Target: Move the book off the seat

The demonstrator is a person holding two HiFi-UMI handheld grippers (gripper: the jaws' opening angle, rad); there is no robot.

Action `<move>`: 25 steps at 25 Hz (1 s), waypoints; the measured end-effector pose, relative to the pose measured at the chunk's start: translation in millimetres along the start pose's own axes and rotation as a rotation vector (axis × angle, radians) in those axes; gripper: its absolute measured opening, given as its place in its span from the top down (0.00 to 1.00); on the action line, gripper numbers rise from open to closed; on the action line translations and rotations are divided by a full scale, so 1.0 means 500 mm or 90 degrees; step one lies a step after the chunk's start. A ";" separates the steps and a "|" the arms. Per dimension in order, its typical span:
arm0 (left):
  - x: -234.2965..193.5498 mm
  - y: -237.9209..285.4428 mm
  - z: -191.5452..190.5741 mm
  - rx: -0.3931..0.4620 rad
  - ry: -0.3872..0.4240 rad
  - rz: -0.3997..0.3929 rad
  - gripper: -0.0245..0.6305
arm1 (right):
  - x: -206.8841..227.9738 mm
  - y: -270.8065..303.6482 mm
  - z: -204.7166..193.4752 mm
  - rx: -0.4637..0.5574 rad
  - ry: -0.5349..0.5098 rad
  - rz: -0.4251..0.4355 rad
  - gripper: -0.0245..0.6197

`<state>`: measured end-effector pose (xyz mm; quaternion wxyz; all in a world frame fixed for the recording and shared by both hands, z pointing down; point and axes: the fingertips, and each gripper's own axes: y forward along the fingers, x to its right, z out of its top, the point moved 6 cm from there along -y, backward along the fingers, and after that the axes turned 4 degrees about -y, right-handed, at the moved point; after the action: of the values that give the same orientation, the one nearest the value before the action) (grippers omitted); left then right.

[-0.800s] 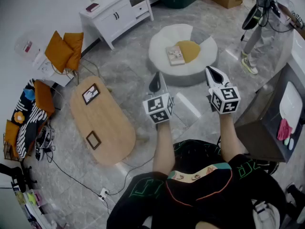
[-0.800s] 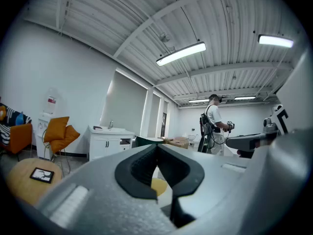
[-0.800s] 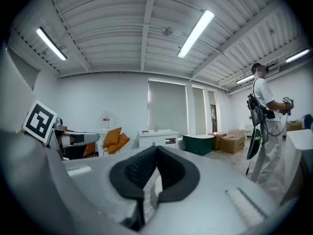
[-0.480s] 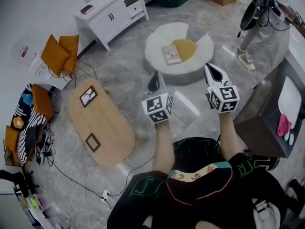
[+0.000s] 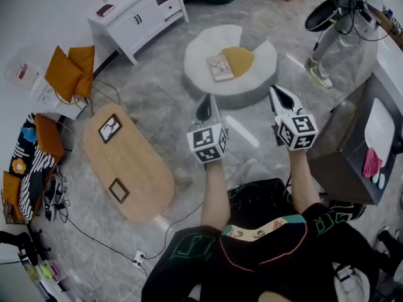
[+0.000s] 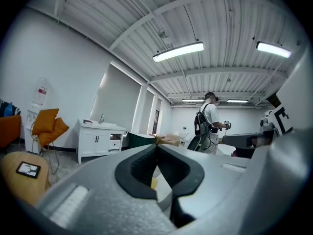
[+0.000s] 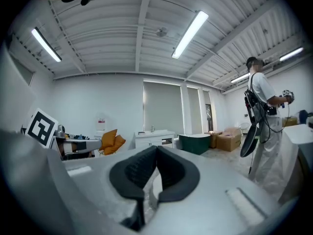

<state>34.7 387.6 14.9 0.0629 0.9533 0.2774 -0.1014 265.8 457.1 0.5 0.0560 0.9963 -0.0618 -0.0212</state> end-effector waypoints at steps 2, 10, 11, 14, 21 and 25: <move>0.007 0.015 -0.015 -0.017 -0.014 -0.010 0.95 | 0.012 0.004 -0.009 -0.007 0.008 0.004 0.96; -0.026 0.101 -0.038 -0.045 -0.006 -0.019 0.95 | 0.039 0.115 -0.005 -0.009 0.076 0.043 0.96; -0.035 0.112 -0.035 -0.044 0.002 -0.016 0.95 | 0.038 0.136 -0.001 -0.012 0.082 0.051 0.96; -0.068 0.152 -0.032 -0.031 0.017 0.002 0.95 | 0.040 0.203 0.009 -0.014 0.093 0.076 0.96; -0.148 0.285 -0.027 -0.033 0.015 0.054 0.95 | 0.107 0.366 -0.007 -0.037 0.102 0.076 0.96; -0.169 0.391 -0.018 -0.054 0.027 0.064 0.95 | 0.164 0.455 -0.013 -0.046 0.113 0.071 0.96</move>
<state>72.4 181.6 55.2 0.1019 0.9645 0.2345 -0.0658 319.9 222.9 30.1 0.0985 0.9865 -0.1115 0.0683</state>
